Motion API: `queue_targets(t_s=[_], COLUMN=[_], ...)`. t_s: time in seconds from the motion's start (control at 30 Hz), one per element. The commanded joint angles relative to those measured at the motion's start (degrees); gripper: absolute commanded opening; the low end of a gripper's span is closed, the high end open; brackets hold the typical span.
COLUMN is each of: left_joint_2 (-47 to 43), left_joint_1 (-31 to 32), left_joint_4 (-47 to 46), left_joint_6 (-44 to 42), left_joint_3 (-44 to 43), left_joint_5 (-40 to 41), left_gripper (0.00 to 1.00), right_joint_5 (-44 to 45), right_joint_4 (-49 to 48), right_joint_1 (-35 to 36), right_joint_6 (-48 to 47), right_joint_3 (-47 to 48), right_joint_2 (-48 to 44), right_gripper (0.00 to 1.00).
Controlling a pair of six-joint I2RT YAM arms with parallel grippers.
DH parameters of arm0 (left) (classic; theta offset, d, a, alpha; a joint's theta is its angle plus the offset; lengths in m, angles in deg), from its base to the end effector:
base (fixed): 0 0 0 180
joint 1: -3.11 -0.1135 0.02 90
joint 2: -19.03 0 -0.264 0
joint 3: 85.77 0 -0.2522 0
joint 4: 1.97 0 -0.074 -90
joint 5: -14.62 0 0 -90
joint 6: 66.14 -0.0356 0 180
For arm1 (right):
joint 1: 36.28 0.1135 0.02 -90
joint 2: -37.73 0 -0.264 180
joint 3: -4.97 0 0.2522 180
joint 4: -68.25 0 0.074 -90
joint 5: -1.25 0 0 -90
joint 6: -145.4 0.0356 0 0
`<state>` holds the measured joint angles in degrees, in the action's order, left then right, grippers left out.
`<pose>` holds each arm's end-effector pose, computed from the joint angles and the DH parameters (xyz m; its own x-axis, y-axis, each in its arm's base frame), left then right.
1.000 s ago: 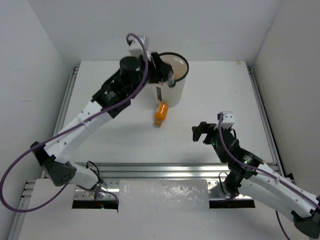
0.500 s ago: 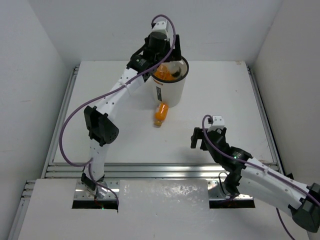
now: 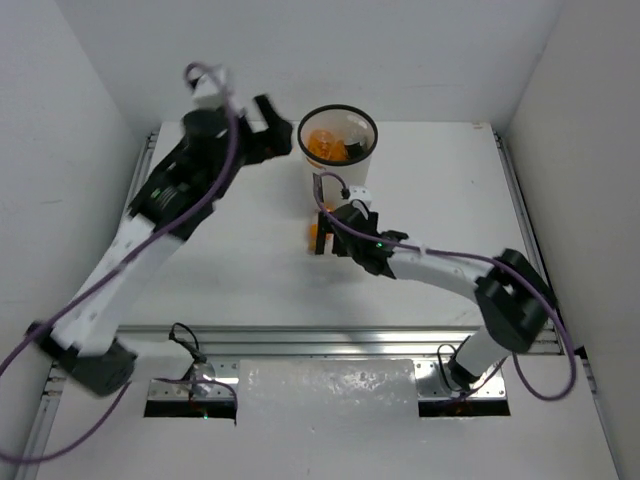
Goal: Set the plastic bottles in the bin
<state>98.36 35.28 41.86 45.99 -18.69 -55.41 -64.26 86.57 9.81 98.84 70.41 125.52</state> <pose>0.2494 -0.1425 0.4934 -0.2207 -0.2794 -0.9344 0.1433 0.9384 -0.3145 0.2352 0.2230 0.2121 -0.6290 0.2488 -0.7365 -0.0069 0.9456 0.3254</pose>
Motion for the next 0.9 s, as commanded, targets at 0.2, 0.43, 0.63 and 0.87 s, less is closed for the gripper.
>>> queue_targets(t_s=[0.2, 0.43, 0.63, 0.87], left_joint_2=[-32.29, -39.51, -39.18, -29.94], left_joint_1=[-0.43, -0.43, -0.52, 0.26], left_joint_4=[1.13, 2.37, -7.10, -24.07], left_joint_6=[4.33, 2.74, 4.32, 9.33], left_joint_3=[32.87, 41.14, 49.39, 53.71], left_joint_5=[2.10, -0.88, -21.06, -42.46], left_gripper=[1.00, 1.00, 1.00, 1.00], right_joint_5=[3.37, 1.19, -16.09, -35.12], right_joint_4=[0.36, -16.00, -39.03, -47.19], right_joint_1=[-2.14, -1.00, 5.06, 5.15], right_joint_6=[6.21, -4.66, -18.12, -22.52], right_joint_3=[20.03, 11.66, -14.08, -29.96], right_joint_2=[24.52, 25.17, 1.81, -22.73], right_gripper=[0.98, 0.23, 0.13, 0.12])
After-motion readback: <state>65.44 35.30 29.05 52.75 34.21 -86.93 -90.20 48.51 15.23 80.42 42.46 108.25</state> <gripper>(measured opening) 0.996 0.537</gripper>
